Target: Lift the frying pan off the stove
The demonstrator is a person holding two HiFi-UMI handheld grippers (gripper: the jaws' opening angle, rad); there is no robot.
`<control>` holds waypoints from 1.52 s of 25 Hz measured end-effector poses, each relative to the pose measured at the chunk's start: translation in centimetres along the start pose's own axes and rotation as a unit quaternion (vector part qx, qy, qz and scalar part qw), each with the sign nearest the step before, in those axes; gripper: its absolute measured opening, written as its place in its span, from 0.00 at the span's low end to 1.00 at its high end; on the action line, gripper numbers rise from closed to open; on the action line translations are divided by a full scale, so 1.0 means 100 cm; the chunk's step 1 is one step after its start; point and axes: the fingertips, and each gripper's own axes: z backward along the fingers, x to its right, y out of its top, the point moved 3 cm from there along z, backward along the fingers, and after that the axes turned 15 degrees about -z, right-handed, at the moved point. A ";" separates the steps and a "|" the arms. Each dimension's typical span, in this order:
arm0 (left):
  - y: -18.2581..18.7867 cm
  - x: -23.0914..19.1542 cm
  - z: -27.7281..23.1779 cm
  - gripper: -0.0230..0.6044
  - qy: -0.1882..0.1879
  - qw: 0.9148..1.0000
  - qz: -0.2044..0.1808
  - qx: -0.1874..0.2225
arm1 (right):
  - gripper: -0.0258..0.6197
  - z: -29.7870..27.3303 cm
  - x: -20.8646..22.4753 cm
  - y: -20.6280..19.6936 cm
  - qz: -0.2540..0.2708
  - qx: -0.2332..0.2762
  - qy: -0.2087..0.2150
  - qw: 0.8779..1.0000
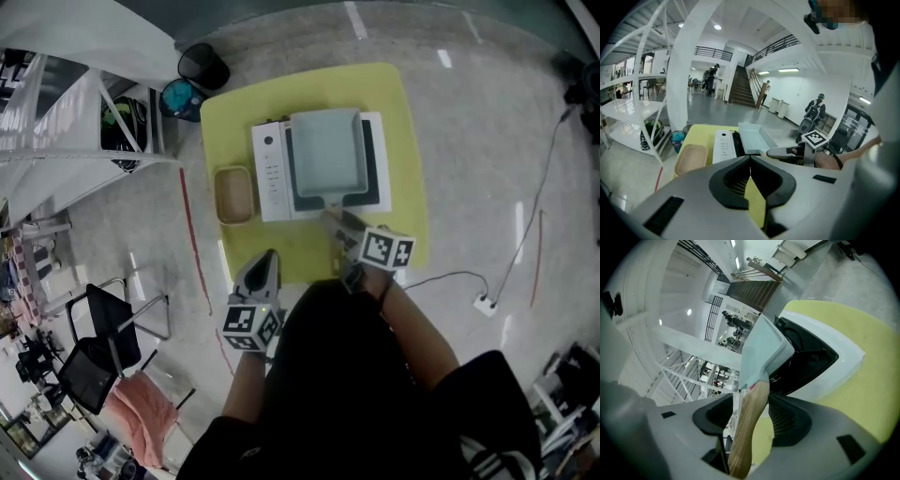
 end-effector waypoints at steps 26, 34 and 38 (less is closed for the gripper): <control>-0.001 -0.011 -0.002 0.11 0.013 1.000 0.004 0.001 | 0.41 -0.022 0.006 0.000 -0.045 -0.025 0.010 0.999; -0.005 -0.013 0.001 0.11 0.017 1.000 0.002 0.003 | 0.33 -0.023 0.010 0.001 -0.067 -0.028 0.011 0.997; -0.004 -0.012 0.002 0.11 0.020 1.000 0.009 0.003 | 0.33 -0.024 0.010 0.000 -0.064 -0.031 0.011 0.997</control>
